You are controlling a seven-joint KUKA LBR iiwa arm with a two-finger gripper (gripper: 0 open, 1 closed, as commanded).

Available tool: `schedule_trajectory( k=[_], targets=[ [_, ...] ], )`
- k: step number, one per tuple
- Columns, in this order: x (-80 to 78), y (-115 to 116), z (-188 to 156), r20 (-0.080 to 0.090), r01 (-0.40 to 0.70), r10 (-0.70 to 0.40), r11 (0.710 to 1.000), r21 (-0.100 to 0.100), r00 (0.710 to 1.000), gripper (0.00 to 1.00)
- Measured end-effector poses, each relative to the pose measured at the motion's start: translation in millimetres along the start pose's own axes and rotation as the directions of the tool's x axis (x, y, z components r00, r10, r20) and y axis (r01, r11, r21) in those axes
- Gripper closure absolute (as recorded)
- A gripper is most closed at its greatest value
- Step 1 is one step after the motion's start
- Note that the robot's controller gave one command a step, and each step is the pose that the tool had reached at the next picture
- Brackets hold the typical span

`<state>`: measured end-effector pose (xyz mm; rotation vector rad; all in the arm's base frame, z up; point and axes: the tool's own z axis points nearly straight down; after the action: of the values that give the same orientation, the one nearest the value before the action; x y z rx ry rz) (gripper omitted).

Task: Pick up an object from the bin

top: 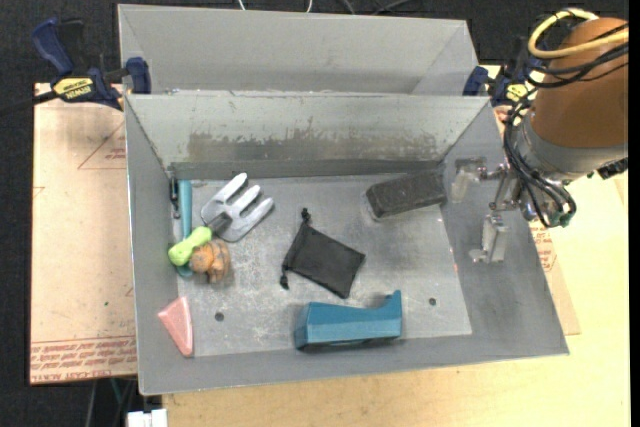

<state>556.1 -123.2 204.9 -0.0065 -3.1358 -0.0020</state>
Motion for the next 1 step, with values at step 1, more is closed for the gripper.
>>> schedule_trajectory(
  k=[1],
  targets=[
    [-1.4, 0.8, -4.8, 0.007, 0.003, -0.003, 1.0, 0.001, 1.0, 0.0]
  ],
)
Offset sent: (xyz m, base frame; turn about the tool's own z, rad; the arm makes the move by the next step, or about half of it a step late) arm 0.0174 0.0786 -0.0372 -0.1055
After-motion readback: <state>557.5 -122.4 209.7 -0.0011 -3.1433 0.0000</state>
